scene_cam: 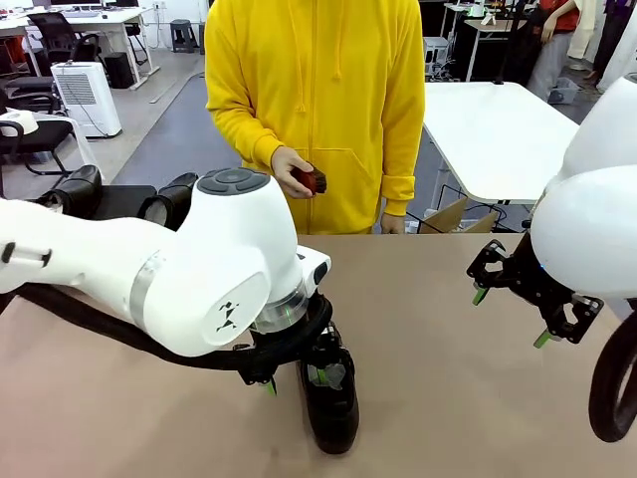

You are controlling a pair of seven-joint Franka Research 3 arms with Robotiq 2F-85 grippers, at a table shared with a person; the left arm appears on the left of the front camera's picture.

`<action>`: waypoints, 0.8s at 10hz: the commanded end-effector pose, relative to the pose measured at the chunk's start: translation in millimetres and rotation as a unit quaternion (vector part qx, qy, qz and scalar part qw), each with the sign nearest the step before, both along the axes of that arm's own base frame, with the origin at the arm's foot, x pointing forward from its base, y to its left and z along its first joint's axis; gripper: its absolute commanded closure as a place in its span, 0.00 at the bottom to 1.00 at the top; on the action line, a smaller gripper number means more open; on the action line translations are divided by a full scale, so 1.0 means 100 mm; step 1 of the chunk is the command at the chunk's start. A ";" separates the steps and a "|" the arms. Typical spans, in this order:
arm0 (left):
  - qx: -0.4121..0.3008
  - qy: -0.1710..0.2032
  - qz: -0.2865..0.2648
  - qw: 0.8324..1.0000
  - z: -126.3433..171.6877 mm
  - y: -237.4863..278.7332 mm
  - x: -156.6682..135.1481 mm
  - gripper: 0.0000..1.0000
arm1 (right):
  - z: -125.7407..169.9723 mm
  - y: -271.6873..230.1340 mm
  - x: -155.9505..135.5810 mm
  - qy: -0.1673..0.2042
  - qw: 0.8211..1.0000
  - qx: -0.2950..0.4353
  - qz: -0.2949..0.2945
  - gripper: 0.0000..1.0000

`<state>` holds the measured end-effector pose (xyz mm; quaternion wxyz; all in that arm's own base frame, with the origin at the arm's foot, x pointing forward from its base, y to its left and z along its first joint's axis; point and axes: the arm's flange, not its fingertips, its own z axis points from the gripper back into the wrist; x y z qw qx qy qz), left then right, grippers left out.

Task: Organize the shoes by placing them on the stand.
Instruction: Place the Shoe from the middle of the table onto the Shoes Stand.

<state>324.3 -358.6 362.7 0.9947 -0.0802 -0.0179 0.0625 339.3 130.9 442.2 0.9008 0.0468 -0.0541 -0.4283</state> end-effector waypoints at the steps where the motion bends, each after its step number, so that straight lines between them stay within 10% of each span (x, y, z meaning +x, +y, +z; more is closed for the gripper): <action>1: 0.009 0.004 0.013 1.000 -0.08 -0.14 0.04 0.23 | 0.02 -0.01 0.02 -0.006 1.000 -0.001 0.010 0.00; 6: 0.008 0.023 -0.007 1.000 -0.25 -0.14 0.05 1.00 | 0.02 -0.01 0.02 -0.006 1.000 -0.001 0.010 0.00; 8: 0.004 0.019 -0.011 1.000 -0.24 -0.15 0.05 1.00 | 0.02 -0.01 0.02 -0.006 1.000 -0.001 0.010 0.00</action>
